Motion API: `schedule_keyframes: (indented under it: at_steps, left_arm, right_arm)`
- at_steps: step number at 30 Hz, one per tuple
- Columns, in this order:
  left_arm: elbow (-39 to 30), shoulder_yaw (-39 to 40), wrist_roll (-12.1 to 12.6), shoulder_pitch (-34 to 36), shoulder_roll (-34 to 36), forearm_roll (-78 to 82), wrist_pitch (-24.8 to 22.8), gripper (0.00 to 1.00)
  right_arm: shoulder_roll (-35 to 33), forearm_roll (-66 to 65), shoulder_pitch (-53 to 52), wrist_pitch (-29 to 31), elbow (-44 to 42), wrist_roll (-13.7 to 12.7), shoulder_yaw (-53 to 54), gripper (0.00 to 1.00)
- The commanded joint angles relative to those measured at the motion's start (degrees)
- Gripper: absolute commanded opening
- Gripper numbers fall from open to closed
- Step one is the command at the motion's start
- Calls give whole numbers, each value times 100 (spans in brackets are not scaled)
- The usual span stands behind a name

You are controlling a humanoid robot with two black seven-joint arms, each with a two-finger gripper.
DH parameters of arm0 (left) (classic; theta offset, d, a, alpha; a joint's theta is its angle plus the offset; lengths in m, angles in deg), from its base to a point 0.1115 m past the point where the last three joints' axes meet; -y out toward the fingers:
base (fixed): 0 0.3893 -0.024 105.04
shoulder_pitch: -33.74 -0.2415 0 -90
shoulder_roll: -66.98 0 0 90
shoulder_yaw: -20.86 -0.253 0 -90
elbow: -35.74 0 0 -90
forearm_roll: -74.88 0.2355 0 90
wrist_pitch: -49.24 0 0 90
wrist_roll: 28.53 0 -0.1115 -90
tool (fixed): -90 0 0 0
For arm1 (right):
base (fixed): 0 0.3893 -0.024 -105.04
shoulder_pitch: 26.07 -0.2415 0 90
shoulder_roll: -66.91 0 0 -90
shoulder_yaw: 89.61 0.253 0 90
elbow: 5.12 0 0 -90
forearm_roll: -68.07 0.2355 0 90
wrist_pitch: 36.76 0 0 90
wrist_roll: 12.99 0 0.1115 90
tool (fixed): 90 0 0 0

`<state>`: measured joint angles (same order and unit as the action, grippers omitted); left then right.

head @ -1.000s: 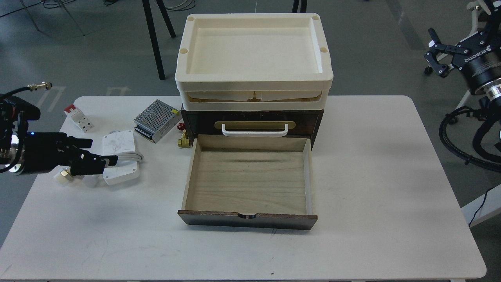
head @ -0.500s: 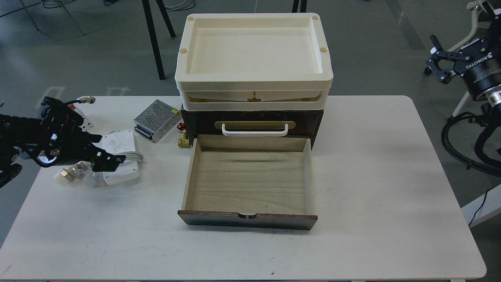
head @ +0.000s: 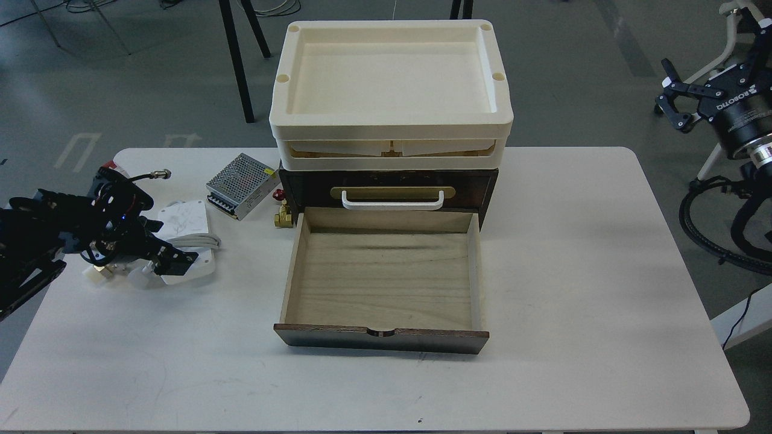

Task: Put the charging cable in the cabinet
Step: 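Reach the left gripper down to the white charging cable and adapter, then close the left gripper on the white adapter and lift it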

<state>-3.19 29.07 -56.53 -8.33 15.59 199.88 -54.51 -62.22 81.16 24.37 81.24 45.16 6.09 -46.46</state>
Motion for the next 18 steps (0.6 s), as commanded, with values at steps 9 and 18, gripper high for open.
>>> schedule_keyframes:
  at_steps: [9,18]
  left_arm:
    - [-44,-39,0,-3,-20,0,205,71]
    - [-80,-337,0,5,-28,0,398,38]
  right_arm:
    - [11,0,27,0,-18,0,0,100]
    - [2,0,80,0,-26,9,9,100]
